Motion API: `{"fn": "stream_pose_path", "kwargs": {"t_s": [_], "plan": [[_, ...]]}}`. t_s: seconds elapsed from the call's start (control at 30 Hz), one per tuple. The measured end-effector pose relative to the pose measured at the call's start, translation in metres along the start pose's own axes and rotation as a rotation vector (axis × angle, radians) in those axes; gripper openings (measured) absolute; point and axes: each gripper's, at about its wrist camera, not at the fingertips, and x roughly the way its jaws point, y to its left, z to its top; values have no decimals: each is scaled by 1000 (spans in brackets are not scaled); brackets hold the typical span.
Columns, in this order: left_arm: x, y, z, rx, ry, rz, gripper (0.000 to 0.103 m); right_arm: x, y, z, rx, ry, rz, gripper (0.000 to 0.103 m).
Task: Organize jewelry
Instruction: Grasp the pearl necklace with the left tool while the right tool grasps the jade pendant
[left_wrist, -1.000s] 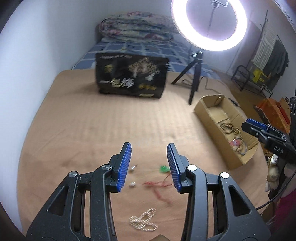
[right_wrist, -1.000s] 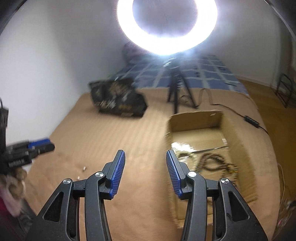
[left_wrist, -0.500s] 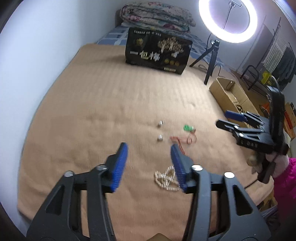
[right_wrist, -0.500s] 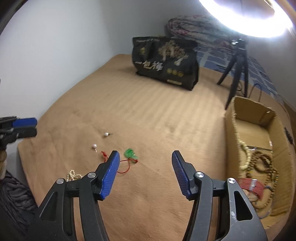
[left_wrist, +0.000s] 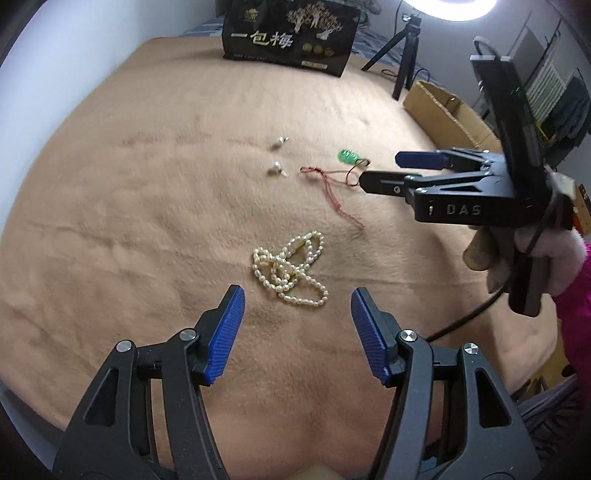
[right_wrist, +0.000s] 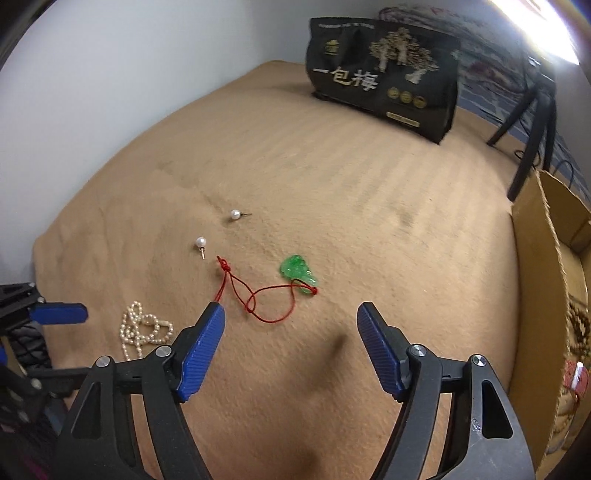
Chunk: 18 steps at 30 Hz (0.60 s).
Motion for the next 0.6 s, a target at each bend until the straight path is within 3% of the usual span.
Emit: {"fn": "stream_pose_path", "kwargs": {"t_s": [0.37,0.6], "plan": [[30,15,5,-102,-9,7,62,20,17,12,-56,15,-15,74],[41,4,7,-35,-50,74,62,32,18,14,-50,22,-35,74]]}}
